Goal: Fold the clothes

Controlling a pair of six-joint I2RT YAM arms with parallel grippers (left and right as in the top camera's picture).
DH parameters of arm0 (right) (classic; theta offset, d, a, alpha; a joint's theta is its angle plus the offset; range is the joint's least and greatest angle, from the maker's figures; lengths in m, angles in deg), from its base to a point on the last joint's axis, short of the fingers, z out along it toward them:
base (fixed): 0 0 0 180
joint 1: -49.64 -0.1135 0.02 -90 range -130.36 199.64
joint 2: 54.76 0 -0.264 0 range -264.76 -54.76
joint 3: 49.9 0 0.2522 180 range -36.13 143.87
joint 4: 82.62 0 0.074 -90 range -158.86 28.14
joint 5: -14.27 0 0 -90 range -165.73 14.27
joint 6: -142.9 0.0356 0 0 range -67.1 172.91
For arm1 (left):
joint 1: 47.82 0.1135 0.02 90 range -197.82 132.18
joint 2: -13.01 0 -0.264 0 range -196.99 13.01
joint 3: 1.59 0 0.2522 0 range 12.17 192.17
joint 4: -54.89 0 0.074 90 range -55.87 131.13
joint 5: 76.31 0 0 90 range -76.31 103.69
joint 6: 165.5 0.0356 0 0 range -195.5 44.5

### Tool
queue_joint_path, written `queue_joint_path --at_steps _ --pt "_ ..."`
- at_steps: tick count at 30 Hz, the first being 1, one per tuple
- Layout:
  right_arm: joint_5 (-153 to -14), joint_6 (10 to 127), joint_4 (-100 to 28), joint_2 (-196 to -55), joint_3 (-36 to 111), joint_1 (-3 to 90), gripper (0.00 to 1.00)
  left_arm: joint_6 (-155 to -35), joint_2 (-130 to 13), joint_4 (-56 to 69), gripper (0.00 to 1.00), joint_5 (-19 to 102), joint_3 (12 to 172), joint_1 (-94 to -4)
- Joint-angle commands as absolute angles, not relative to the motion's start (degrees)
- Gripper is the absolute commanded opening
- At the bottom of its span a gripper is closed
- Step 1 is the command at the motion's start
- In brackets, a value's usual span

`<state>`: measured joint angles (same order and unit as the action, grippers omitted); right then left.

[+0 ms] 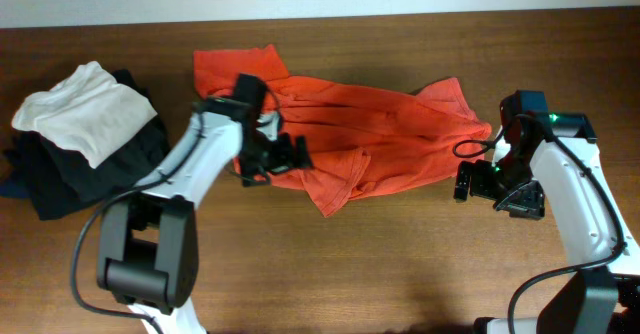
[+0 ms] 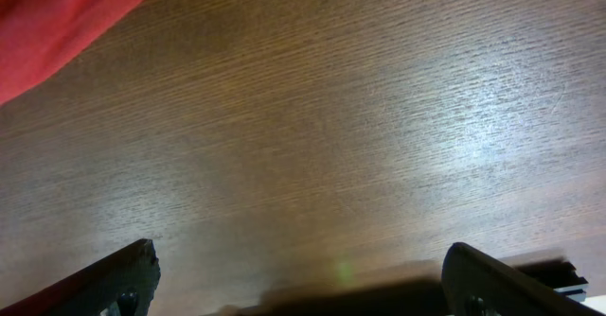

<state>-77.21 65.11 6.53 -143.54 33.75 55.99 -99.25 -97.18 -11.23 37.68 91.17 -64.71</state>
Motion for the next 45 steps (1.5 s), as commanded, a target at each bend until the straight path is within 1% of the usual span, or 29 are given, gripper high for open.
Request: queue_joint_path --at_steps 1,3,5,6,7,10,12,15,18,20,21,23,24,27,30,32,34,35,38,40,42,45 --pt "-76.3 65.2 6.6 -143.2 34.3 56.4 0.99 -106.2 -99.8 -7.6 0.99 35.3 89.4 -68.2" --pt "-76.3 65.2 6.8 -143.2 34.3 56.4 0.98 -106.3 -101.5 -5.2 0.97 34.8 89.4 -69.8" --pt "-76.3 65.2 6.8 -143.2 34.3 56.4 0.99 -106.3 -102.6 -3.0 0.89 33.7 89.4 -70.3" --pt "-76.3 65.2 6.8 -143.2 34.3 56.4 0.99 -106.3 -103.1 -2.3 0.83 33.2 89.4 -70.3" --pt "-76.3 65.2 6.8 -143.2 34.3 56.4 0.99 -106.3 -103.3 -1.4 0.81 33.2 89.4 -70.3" --pt "-76.3 65.2 6.8 -143.2 34.3 56.4 0.99 -106.3 -103.5 0.0 0.72 33.2 89.4 -70.3" --pt "-76.3 65.2 6.8 -143.2 34.3 56.4 0.99 -106.4 -103.5 0.4 0.63 33.2 89.4 -70.3" --pt "-76.3 65.2 6.8 -143.2 34.3 56.4 0.99 -106.4 -103.5 0.5 0.61 33.2 89.4 -70.3" --pt "-76.3 65.2 6.8 -143.2 34.3 56.4 0.99 -106.4 -103.5 0.9 0.55 33.4 89.4 -70.3" --pt "-76.3 65.2 6.8 -143.2 34.3 56.4 0.99 -106.4 -103.5 1.3 0.47 33.4 89.4 -70.3" --pt "-76.3 65.2 6.8 -143.2 34.3 56.4 0.99 -106.4 -103.5 1.5 0.45 33.4 89.4 -70.3" --pt "-76.3 65.2 6.7 -143.2 34.3 56.4 0.99 -106.4 -103.5 1.7 0.36 33.4 89.4 -70.3" --pt "-76.3 65.2 6.7 -143.2 34.3 56.4 0.99 -106.4 -103.5 1.7 0.29 33.4 89.4 -70.3" --pt "-76.3 65.2 6.5 -143.2 34.3 56.4 0.99 -106.3 -103.5 1.7 0.01 33.3 89.4 -70.2" --pt "-76.3 65.2 6.5 -143.2 34.3 56.4 0.99 -105.4 -103.2 1.4 0.01 33.4 89.6 -69.8" --pt "-76.3 65.3 6.2 -143.2 34.3 56.5 0.99 -103.8 -102.4 -1.1 0.01 33.4 90.3 -69.0" --pt "-76.3 65.4 5.0 -143.3 34.3 57.0 0.99 -99.8 -99.8 -6.4 0.00 33.3 91.6 -67.2" --pt "-76.3 65.4 3.9 -143.3 34.3 57.7 0.99 -98.1 -97.1 -11.1 0.01 32.2 92.0 -65.1" --pt "-76.7 65.9 1.4 -143.3 34.3 59.9 0.99 -97.4 -90.8 -22.2 0.00 27.7 92.0 -59.6" --pt "-77.2 65.9 -0.5 -143.3 34.3 61.5 0.99 -94.5 -87.2 -29.4 0.00 24.4 92.0 -55.8" --pt "-77.5 65.8 -2.9 -143.4 34.3 62.4 0.99 -93.8 -84.7 -35.0 0.01 20.0 91.9 -52.8" --pt "-80.1 65.8 -3.8 -144.1 34.3 62.4 0.99 -92.2 -83.9 -39.3 0.01 16.5 91.9 -50.9"
